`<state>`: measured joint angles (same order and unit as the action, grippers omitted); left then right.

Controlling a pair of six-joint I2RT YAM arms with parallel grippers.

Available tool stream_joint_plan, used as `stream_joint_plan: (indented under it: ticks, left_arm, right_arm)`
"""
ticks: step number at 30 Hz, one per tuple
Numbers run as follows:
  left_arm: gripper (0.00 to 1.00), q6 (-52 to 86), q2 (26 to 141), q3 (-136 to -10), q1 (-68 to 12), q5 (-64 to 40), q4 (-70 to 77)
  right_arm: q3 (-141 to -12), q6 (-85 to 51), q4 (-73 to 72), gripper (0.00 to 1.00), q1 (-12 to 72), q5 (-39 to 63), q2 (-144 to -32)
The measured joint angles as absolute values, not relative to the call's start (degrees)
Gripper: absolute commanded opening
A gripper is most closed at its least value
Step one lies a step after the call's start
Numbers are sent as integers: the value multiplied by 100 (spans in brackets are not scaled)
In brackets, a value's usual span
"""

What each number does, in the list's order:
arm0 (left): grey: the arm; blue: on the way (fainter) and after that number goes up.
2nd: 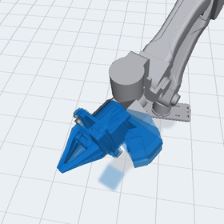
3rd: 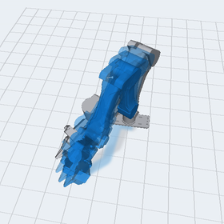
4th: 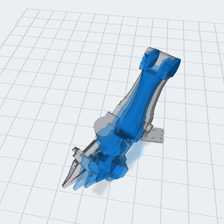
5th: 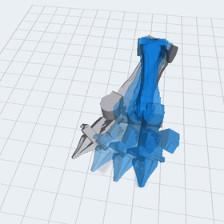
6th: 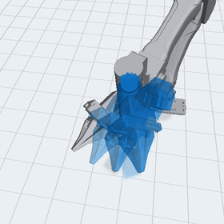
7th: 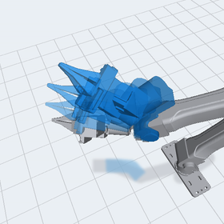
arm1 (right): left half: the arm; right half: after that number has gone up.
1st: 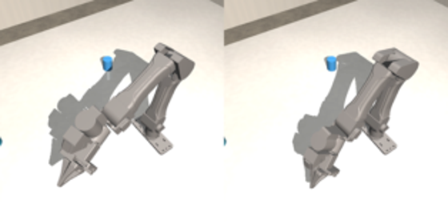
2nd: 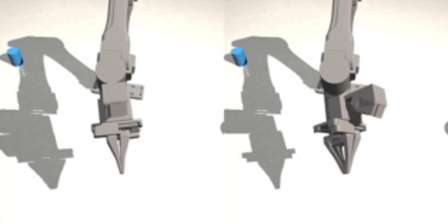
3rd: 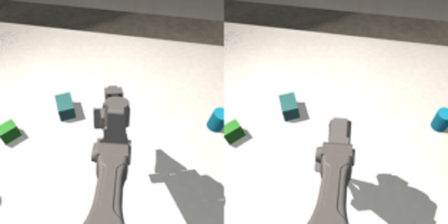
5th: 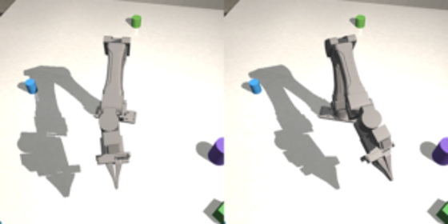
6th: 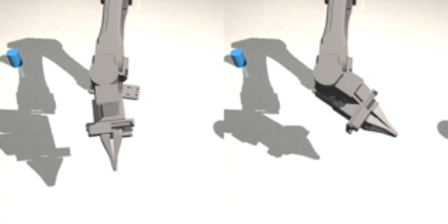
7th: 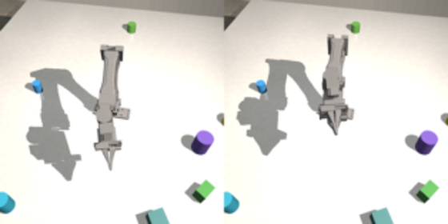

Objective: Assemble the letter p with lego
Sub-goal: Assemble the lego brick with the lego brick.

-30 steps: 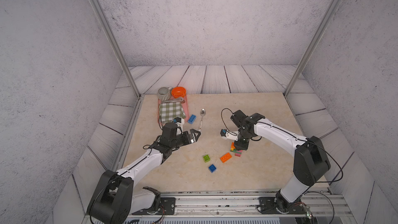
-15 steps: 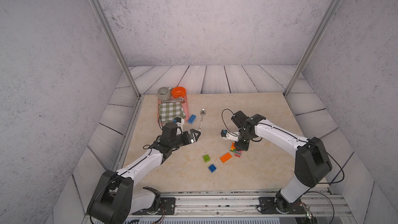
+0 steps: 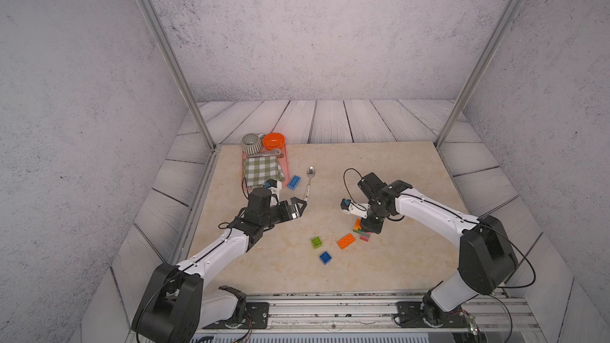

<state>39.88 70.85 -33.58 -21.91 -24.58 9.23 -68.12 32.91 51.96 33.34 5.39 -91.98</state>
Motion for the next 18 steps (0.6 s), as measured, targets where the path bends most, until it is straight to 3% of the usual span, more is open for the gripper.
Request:
stream_joint_plan:
  ticks: [13, 16, 18]
  left_arm:
    - [98, 3942, 7000, -3358, -2191, -2351, 880]
    - [98, 3940, 6993, -3358, -2193, -2346, 873]
    - [98, 3938, 6965, -3358, -2193, -2338, 854]
  right_arm:
    - [-6661, 3146, 5015, 10, 3330, 556, -9126]
    - [-6646, 3140, 4998, 14, 3330, 561, -9102]
    - [-6619, 3124, 4969, 22, 3330, 563, -9072]
